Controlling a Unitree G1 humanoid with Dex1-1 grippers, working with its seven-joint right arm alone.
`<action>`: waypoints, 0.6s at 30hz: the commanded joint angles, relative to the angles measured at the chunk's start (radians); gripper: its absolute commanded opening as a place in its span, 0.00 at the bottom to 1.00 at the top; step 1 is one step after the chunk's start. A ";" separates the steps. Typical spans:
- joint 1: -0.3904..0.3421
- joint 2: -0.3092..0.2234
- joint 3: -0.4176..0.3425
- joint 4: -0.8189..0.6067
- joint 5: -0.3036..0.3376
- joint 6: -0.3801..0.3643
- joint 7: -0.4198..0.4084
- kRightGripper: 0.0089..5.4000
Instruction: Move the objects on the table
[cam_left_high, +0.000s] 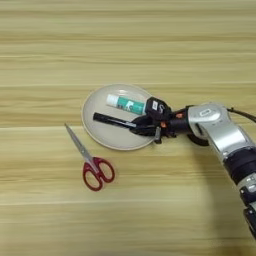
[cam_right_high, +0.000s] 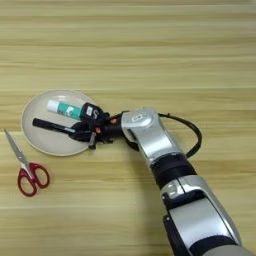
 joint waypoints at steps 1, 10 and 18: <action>-0.077 -0.017 -0.021 -0.055 0.006 -0.008 -0.018 0.16; -0.074 -0.018 -0.023 -0.073 0.008 -0.004 -0.012 0.21; -0.069 -0.017 -0.024 -0.082 0.008 0.000 -0.010 0.34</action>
